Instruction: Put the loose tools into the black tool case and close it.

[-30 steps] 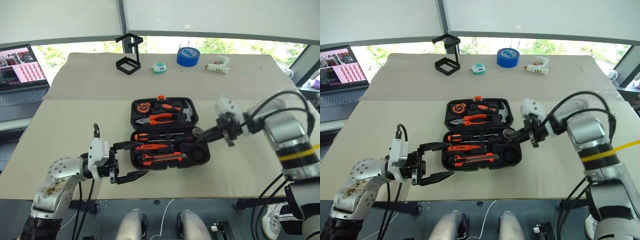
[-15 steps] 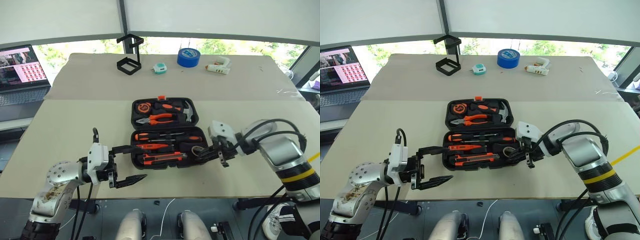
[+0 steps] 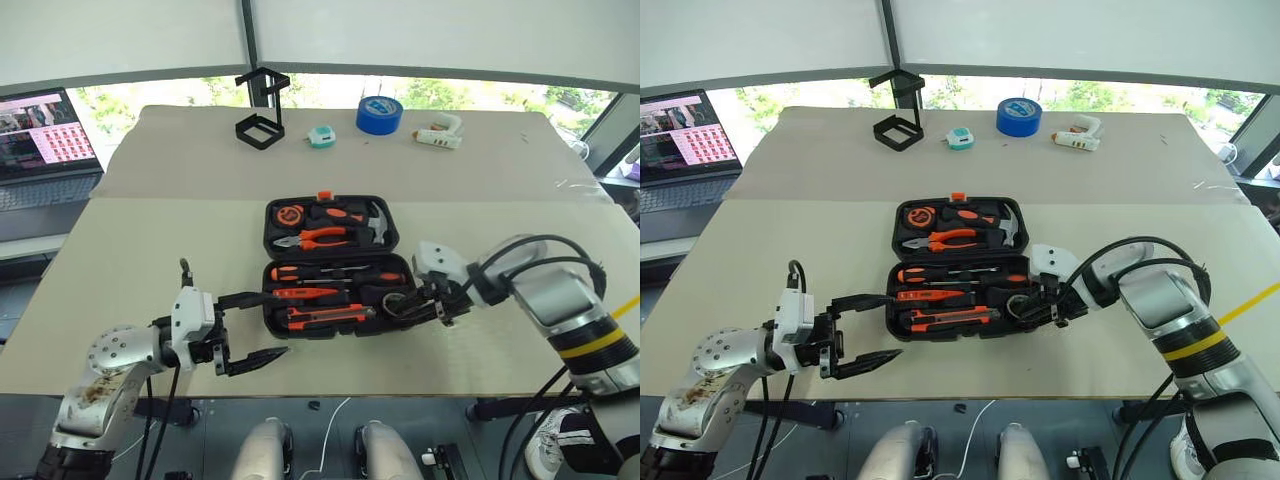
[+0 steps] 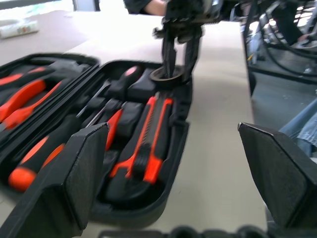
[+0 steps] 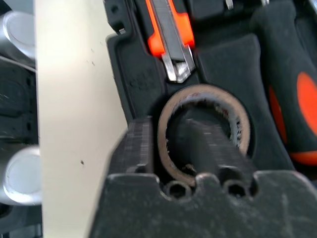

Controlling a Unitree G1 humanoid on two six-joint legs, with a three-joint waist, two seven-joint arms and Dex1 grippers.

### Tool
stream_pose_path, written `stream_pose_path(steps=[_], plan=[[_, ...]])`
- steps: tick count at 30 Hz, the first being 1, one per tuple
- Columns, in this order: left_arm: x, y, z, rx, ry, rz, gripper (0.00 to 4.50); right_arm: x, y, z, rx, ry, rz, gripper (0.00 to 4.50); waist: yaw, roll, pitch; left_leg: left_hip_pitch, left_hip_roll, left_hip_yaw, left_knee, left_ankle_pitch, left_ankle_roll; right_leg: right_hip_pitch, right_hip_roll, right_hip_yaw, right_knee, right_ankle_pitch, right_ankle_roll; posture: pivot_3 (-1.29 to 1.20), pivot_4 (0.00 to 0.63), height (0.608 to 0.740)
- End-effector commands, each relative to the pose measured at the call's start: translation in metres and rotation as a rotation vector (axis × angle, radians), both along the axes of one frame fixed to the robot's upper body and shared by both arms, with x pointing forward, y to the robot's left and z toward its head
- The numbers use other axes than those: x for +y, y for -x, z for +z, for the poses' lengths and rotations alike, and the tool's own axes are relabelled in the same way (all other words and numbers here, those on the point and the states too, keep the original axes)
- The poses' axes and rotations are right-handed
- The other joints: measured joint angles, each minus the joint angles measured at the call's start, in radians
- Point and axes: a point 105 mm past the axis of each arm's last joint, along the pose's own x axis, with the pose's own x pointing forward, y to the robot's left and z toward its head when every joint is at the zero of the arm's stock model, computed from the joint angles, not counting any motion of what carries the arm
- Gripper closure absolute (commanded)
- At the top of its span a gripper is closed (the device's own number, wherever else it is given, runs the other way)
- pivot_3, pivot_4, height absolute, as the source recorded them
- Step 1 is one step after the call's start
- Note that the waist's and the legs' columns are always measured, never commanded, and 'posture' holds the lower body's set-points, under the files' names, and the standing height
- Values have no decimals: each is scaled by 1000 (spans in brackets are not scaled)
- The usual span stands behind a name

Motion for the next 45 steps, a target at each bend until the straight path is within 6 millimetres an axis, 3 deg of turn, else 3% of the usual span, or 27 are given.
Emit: stream_pose_path(steps=[1, 2, 5, 6, 8, 10, 13, 16, 20, 28, 31, 35, 37, 42, 45], plan=[[19, -6, 4, 20, -35, 94, 0, -6, 2, 40, -7, -206, 27, 2174, 0, 0, 0, 0, 0, 0, 0, 0, 0, 0, 0, 0, 0, 0, 0, 0, 150, 740], [30, -13, 3, 40, -43, 161, 0, -12, -1, 47, -19, -246, 3, 2174, 0, 0, 0, 0, 0, 0, 0, 0, 0, 0, 0, 0, 0, 0, 0, 0, 150, 740], [58, -41, 6, 47, -33, 383, 727, -33, -25, 50, -93, -296, -139, 2147, 3, 0, 0, 1, 0, 0, 0, 0, 0, 1, 0, 0, 0, 0, 0, 0, 150, 740], [61, -49, 8, 31, -21, 425, 1034, -37, -35, 48, -150, -306, -182, 2411, 3, 0, 0, 1, 0, 0, 0, 0, 0, 1, 0, -1, 1, 0, 0, 0, 150, 740], [62, -58, 10, 30, 4, 461, 1741, -42, -48, 44, -231, -311, -223, 2796, 3, -1, 0, 1, -1, 0, 0, 0, 0, 2, 1, -1, 0, 0, 0, 0, 150, 740], [61, -72, 9, 40, 23, 512, 2426, -44, -64, 40, -353, -315, -256, 3472, 2, -1, 0, 0, -1, 1, 0, 0, 0, 1, 1, 0, 0, 0, 0, 0, 150, 740], [45, -92, -2, 84, 9, 510, 3508, -36, -85, 33, -492, -357, -297, 4489, 0, -1, 0, 0, -1, 1, 0, 1, -1, 0, 1, 0, 1, 1, 1, 0, 150, 740], [32, -113, -11, 126, -6, 532, 4358, -25, -98, 19, -557, -309, -290, 4500, -3, -1, 0, 0, -1, 2, 0, 2, -3, 0, 2, 0, 1, 1, 1, 0, 150, 740], [11, -121, -23, 163, -44, 479, 4358, -16, -101, -1, -518, -248, -254, 4500, -10, -1, 0, -1, -1, 4, -1, 2, -3, 0, 2, 0, 1, 1, 1, 0, 150, 740], [-21, -121, -27, 170, -56, 363, 4358, -9, -85, -8, -426, -280, -176, 4500, -11, -1, 0, 0, -1, 1, -1, 2, -3, 1, 1, 0, 1, 1, 1, 0, 150, 740], [-21, -117, -32, 170, -88, 346, 4358, -16, -83, -4, -447, -277, -188, 4500, -4, -1, 0, 0, -1, 1, 0, 2, -3, 1, 0, 0, 1, 1, 1, 0, 150, 740], [-15, -115, -34, 165, -108, 352, 4358, -28, -88, 27, -477, -423, -281, 4500, 2, -1, 0, 0, -1, 1, 0, 2, -2, 1, 0, 0, 1, 1, 1, 0, 150, 740], [-13, -115, -34, 161, -118, 353, 4358, -41, -93, 31, -506, -392, -329, 4500, 2, -1, 0, -1, -1, 2, 0, 2, -2, 0, 0, 1, 1, 1, 1, 0, 150, 740], [-13, -116, -33, 153, -122, 351, 4358, -69, -108, 12, -522, -229, -479, 4500, -1, -1, 0, 0, -2, 2, 0, 2, -2, 0, 0, 1, 1, 1, 1, 0, 150, 740], [-15, -116, -32, 151, -123, 345, 4358, -62, -110, -7, -492, -172, -463, 4500, -2, -1, 0, 0, -2, 2, 0, 2, -2, 0, 0, 1, 1, 1, 1, 0, 150, 740]])
